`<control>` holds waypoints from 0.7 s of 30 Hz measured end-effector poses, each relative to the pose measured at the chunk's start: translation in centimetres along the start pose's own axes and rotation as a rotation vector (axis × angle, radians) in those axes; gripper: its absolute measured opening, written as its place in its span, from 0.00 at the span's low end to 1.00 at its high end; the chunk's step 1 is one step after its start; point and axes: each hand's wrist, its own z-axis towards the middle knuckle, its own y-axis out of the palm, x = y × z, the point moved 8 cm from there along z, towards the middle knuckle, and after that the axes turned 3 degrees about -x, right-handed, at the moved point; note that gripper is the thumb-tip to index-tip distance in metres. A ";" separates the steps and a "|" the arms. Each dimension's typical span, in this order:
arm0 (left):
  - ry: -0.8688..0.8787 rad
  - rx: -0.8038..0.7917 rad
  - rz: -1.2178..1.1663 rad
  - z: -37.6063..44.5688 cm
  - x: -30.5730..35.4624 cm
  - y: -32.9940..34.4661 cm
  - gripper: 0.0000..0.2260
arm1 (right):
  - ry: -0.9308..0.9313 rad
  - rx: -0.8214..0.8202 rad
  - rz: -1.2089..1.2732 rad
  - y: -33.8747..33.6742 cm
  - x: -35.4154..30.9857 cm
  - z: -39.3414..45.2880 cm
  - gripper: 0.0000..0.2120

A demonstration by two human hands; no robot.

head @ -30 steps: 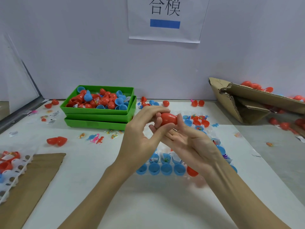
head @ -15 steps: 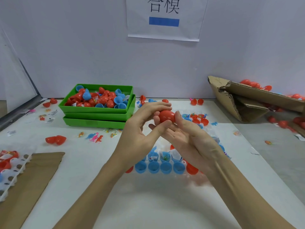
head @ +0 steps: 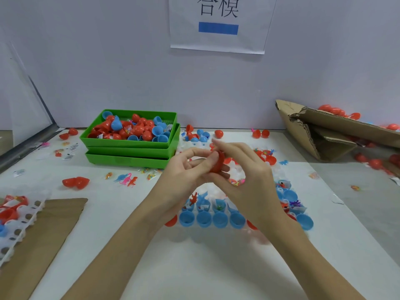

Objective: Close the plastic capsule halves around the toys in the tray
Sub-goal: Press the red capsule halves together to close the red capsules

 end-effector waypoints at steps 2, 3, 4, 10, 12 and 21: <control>-0.014 -0.070 -0.076 0.0 0.1 0.4 0.18 | 0.024 0.008 -0.019 -0.2 0.1 0.1 0.29; -0.023 -0.107 -0.107 0.0 0.2 0.6 0.18 | 0.026 0.007 -0.034 -0.2 0.0 0.1 0.30; -0.031 -0.144 -0.133 -0.1 0.2 0.9 0.18 | 0.024 -0.002 -0.036 -0.2 -0.1 0.1 0.30; -0.073 -0.279 -0.193 -0.4 -0.2 1.7 0.22 | -0.008 -0.042 0.040 0.3 -0.5 0.0 0.26; -0.079 -0.290 -0.177 -0.3 -0.5 1.9 0.24 | -0.010 -0.026 -0.010 0.1 -0.4 -0.1 0.22; -0.134 -0.282 -0.205 -0.1 -1.2 2.2 0.21 | 0.009 -0.057 -0.138 0.1 -0.2 -0.2 0.23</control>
